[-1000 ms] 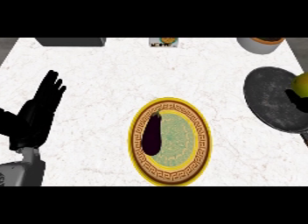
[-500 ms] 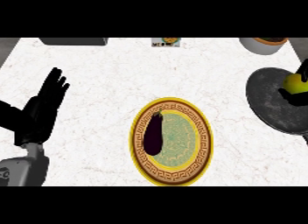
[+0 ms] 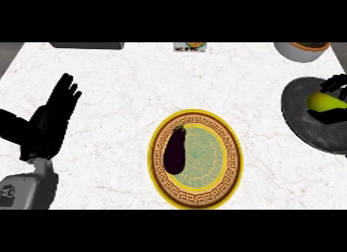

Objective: Pick the pear from the plate and place it in the pan

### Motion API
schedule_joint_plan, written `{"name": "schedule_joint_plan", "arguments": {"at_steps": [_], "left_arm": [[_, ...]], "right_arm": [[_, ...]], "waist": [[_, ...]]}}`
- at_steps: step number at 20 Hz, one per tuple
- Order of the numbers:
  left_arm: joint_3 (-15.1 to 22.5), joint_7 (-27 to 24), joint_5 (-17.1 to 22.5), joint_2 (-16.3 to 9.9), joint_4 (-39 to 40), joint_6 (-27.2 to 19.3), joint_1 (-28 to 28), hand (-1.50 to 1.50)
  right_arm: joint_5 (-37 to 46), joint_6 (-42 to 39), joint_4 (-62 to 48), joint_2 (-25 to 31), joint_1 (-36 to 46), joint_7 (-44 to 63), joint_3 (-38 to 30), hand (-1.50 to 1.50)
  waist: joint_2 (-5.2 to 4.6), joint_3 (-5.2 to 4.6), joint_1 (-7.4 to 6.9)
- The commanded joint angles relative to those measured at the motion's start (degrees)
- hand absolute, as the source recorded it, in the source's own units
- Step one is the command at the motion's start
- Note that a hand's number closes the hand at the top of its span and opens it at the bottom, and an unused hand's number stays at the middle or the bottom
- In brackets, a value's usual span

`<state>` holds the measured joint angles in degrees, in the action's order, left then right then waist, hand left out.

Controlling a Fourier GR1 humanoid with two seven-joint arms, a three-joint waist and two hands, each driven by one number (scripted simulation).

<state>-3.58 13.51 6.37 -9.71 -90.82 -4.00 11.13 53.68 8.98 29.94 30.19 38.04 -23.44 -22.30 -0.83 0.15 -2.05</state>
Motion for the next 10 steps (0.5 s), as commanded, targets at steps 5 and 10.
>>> {"name": "schedule_joint_plan", "arguments": {"at_steps": [5, 10], "left_arm": [[-0.6, 0.4, 0.0, 0.3, 0.9, -0.4, 2.3, 0.00], [-1.4, 0.5, 0.2, 0.0, 2.7, -0.3, 2.7, 0.00]], "right_arm": [[-2.7, -1.2, -15.2, 3.2, 4.3, -6.9, -3.8, -1.50], [-11.0, -6.3, -14.1, 4.5, 5.3, -14.0, -10.4, -1.50]], "waist": [[-0.23, 0.09, -0.35], [0.08, 0.05, 1.02]]}}
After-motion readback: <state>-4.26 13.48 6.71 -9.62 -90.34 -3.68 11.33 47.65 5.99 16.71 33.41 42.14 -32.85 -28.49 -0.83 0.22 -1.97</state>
